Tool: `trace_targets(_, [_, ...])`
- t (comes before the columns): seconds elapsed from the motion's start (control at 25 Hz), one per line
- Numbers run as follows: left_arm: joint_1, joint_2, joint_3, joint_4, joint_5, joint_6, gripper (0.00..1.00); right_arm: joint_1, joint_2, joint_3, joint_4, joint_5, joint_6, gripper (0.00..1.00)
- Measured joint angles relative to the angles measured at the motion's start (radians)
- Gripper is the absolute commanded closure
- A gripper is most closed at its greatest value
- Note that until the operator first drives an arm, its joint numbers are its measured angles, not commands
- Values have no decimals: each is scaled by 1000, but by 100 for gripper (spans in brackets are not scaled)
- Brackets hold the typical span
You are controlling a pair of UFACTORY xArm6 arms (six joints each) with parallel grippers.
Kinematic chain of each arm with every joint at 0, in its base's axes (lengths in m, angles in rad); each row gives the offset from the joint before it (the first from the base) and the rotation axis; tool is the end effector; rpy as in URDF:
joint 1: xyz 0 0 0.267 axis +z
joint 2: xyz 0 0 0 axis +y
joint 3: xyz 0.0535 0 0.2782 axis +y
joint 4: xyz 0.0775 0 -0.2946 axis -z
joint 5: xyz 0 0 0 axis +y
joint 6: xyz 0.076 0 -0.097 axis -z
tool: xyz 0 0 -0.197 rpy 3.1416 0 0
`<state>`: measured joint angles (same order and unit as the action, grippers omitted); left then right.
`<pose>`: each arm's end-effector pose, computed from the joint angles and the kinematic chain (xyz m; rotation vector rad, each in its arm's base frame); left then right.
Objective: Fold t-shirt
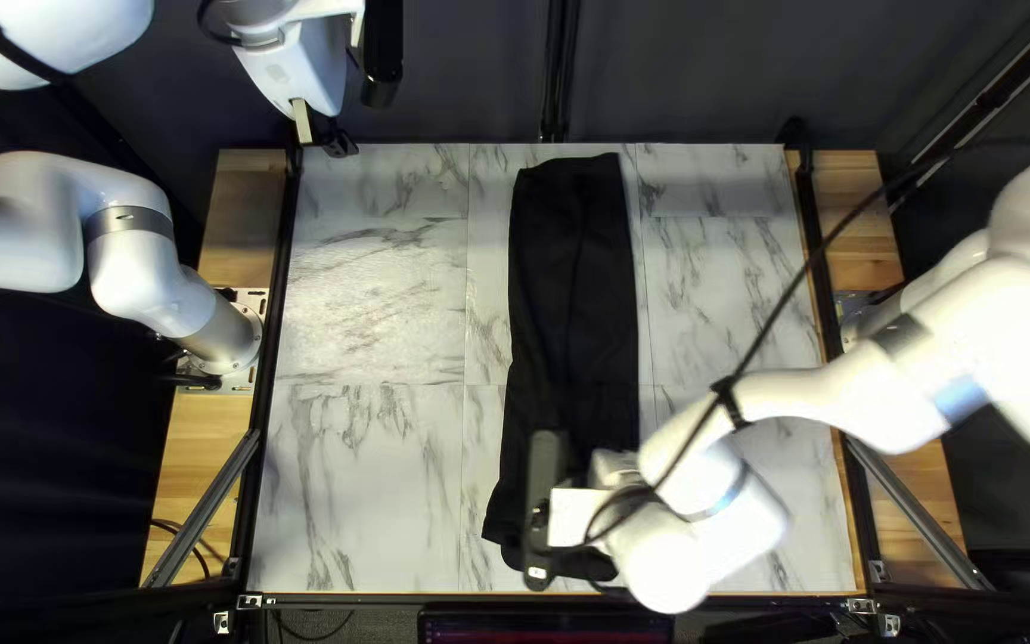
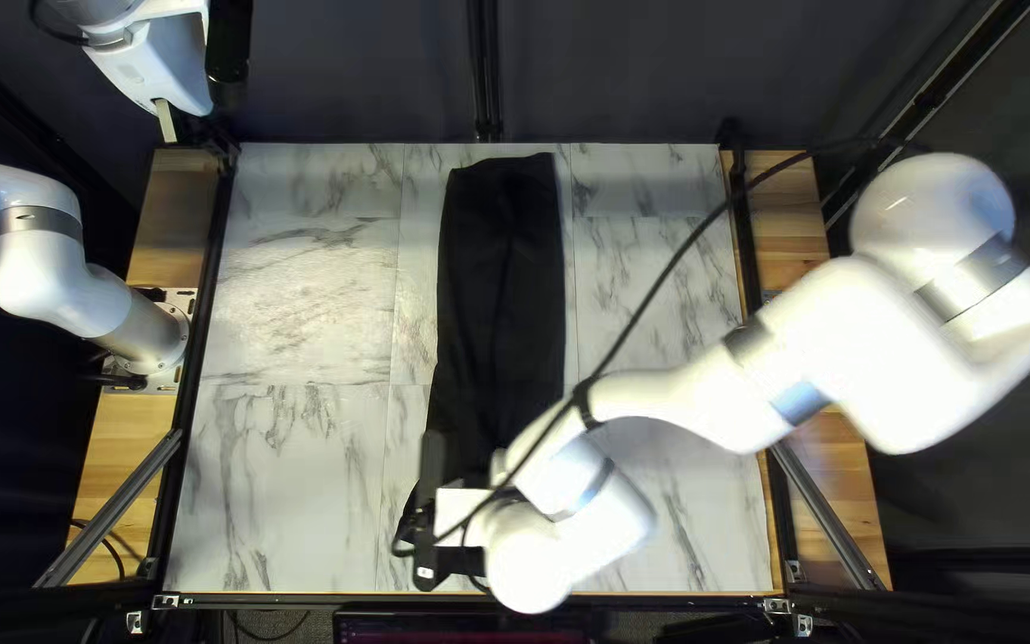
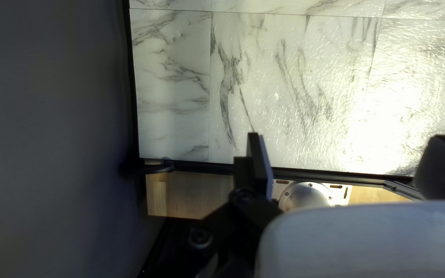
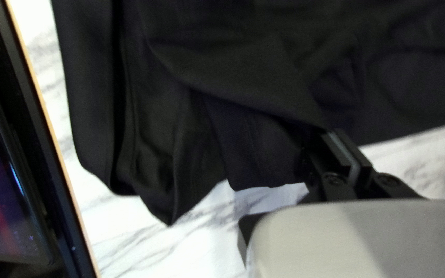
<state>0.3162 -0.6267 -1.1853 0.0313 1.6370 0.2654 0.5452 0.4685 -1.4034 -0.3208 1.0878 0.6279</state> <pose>0.2573 0.0940 0.3932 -3.0510 -0.0849 -0.2429 0.4588 0.1953 0.0855 2.8284 0.1261 0.0348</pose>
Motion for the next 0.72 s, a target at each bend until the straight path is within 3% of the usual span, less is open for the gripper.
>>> trace_targets(0.2, [0,0,0,0,0,0,0,11,-170,271,26,-220,23,0])
trace_targets(0.44, [0,0,0,0,0,0,0,14,-408,636,12,-641,115,0])
trace_targets(0.56, [0,0,0,0,0,0,0,-8,-458,741,-89,-836,255,0])
trace_targets(0.72, [0,0,0,0,0,0,0,-57,-450,772,-334,-965,529,0])
